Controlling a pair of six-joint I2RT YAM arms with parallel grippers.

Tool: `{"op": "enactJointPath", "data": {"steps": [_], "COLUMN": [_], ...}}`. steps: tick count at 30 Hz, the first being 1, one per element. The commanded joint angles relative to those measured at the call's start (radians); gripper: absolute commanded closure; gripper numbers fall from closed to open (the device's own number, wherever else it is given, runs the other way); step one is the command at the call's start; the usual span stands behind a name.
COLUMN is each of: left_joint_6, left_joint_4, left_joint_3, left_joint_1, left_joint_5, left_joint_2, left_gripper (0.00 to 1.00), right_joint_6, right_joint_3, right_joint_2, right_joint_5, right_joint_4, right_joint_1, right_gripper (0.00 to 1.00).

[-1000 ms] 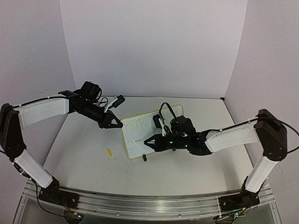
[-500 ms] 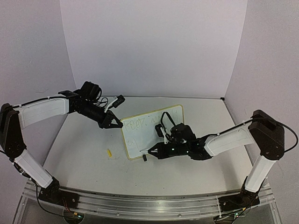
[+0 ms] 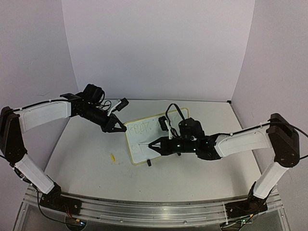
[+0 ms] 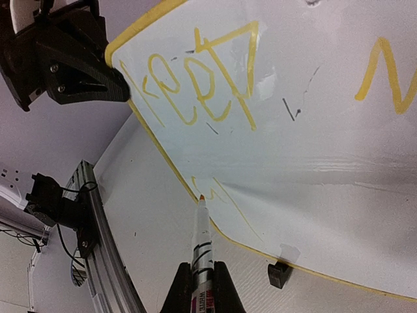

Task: Write a sentence on the whiteboard
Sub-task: Write on the whiteboard with the whiteboard marker without the cap.

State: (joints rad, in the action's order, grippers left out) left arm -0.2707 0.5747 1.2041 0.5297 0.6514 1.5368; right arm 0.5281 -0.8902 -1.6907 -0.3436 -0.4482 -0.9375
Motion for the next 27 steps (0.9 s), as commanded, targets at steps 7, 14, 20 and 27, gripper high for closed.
{"op": "enactJointPath", "data": {"steps": [7,14,20,27], "left_joint_6": [-0.039,-0.039,-0.038,-0.039], "left_joint_4": [0.029,0.030,0.030,0.030], "left_joint_3": [0.009,0.009,0.009,0.008], "left_joint_1": [0.018,0.019,0.019,0.019], "left_joint_5": [-0.056,-0.056,-0.056,-0.056], "left_joint_2": [0.026,0.024,0.023,0.021], "left_gripper": [1.00,1.00,1.00,1.00], "right_joint_6": [-0.014,0.002,0.016,0.031], "right_joint_3": [-0.076,-0.067,-0.011,0.038], "right_joint_2": [-0.057,-0.055,0.004,0.033], "right_joint_5": [0.036,0.084,0.172,0.202], "right_joint_4": [-0.030,-0.030,-0.030,-0.025], "right_joint_1": [-0.003,-0.004,-0.004,-0.003], "right_gripper": [1.00,1.00,1.00,1.00]}}
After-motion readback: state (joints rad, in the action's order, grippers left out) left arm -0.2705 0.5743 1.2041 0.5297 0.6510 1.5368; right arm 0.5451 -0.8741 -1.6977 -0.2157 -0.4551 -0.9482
